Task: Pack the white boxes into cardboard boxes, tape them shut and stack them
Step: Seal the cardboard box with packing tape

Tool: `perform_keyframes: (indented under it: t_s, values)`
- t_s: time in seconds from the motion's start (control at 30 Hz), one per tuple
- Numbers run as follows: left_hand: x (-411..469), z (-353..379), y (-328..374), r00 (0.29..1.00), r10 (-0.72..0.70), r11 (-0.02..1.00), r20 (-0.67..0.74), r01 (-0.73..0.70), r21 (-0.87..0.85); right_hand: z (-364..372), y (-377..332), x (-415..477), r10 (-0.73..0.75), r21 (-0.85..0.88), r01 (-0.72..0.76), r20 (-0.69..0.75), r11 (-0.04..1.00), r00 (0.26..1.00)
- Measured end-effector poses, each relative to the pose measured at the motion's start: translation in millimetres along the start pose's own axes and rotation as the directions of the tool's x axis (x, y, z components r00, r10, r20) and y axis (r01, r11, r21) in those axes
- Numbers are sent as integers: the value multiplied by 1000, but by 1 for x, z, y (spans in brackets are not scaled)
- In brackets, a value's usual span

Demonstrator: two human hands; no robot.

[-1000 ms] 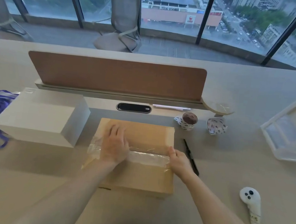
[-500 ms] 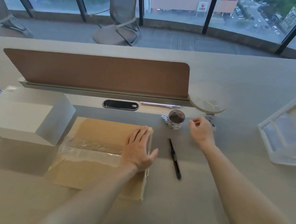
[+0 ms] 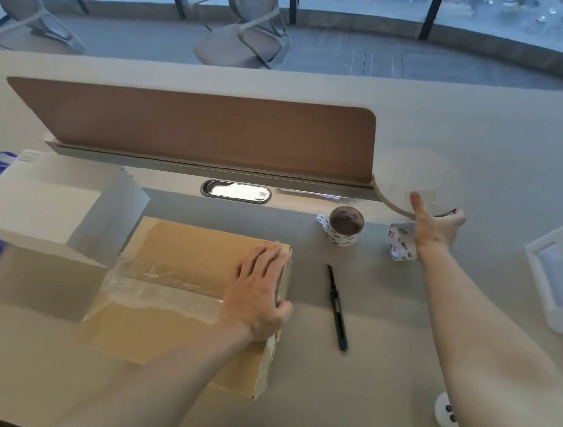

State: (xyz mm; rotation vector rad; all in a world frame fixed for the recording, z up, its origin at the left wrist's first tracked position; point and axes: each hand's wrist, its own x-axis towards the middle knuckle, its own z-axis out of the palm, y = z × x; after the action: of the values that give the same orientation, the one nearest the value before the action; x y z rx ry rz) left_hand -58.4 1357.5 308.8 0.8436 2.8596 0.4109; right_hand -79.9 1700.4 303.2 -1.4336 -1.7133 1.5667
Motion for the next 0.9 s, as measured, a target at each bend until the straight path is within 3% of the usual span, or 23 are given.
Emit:
perform_keyframes:
  t_s: [0.2, 0.4, 0.7, 0.9]
  values:
    - [0, 1, 0, 1000, -8, 1000, -11, 8, -12, -20, 9, 8, -60, 140, 62, -16, 988, 998]
    - [-1, 1, 2, 1000, -15, 1000, -14, 15, -1, -27, 4, 11, -45, 85, 45, 7, 995, 999]
    - [-1, -1, 3, 1000, -13, 1000, -14, 13, 0, -31, -10, 25, 138, -224, -113, 98, 968, 986]
    - [-2, -2, 2, 1000, -5, 1000, -23, 5, -17, -32, -34, 18, 172, -397, -113, 118, 911, 978]
